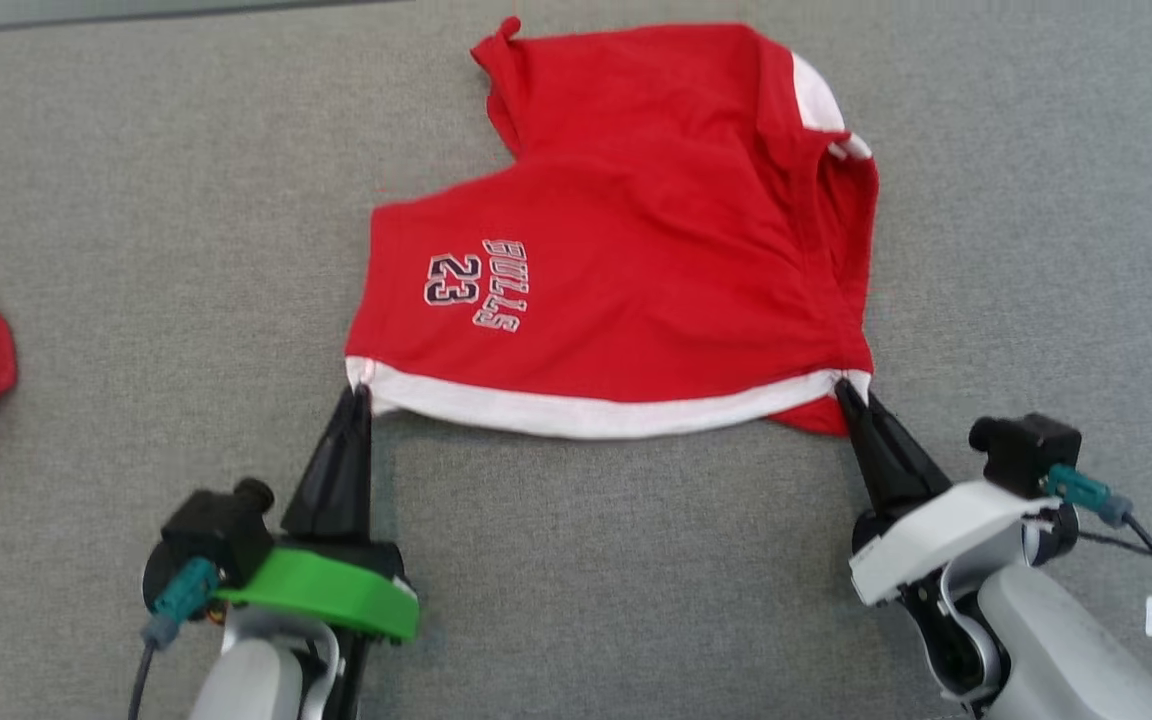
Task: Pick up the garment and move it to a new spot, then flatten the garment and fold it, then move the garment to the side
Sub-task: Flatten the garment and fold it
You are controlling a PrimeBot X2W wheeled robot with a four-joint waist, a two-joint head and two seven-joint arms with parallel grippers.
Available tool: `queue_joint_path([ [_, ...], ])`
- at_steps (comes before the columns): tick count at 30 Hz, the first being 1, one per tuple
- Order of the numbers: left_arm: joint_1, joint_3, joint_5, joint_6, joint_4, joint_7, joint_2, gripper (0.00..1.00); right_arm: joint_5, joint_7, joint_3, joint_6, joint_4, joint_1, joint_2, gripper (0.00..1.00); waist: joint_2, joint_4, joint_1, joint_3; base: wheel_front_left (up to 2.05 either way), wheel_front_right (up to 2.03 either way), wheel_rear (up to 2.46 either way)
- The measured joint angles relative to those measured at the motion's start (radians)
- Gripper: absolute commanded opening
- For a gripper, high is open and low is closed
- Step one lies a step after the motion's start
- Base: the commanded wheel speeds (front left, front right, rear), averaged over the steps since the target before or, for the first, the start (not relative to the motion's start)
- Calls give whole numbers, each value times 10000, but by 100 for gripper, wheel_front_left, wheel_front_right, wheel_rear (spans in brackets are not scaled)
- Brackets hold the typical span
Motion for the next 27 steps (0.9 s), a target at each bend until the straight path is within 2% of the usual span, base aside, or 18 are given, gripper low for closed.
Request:
queue_joint_path([
  [8, 2693, -514, -17, 602, -1912, 1139, 2, 0, -637, 435, -393, 0, -1003, 2119, -178, 0, 0, 43, 0, -1101, 0, 0, 0],
  [14, 4341, -742, -251, 1313, -3710, 2173, -31, 0, -1379, 1804, -1289, 2, -2525, 3967, -259, 0, 0, 174, 0, -1820, 0, 0, 0],
  [20, 4827, -769, -265, 1643, -4642, 2594, -2, 0, -1948, 2723, -2169, 0, -3737, 4813, 86, 0, 0, 294, 0, -1987, 0, 0, 0],
  [27, 4537, -696, -245, 1639, -4897, 2667, 167, 0, -2174, 3154, -2374, 2, -4372, 4858, 454, 0, 0, 172, 0, -1824, 0, 0, 0],
])
